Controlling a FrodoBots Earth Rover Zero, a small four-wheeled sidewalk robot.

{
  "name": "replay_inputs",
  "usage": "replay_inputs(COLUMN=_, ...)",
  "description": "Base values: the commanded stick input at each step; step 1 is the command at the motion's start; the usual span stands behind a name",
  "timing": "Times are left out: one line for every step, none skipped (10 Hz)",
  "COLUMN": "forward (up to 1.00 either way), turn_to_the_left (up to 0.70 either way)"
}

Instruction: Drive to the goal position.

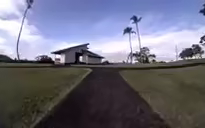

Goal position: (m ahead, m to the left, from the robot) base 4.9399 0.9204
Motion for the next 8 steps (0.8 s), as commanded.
replay_inputs(forward=1.0, turn_to_the_left=0.0)
replay_inputs(forward=1.0, turn_to_the_left=0.0)
replay_inputs(forward=1.0, turn_to_the_left=0.0)
replay_inputs(forward=1.0, turn_to_the_left=0.0)
replay_inputs(forward=1.0, turn_to_the_left=0.0)
replay_inputs(forward=1.0, turn_to_the_left=0.0)
replay_inputs(forward=1.0, turn_to_the_left=0.0)
replay_inputs(forward=1.0, turn_to_the_left=0.0)
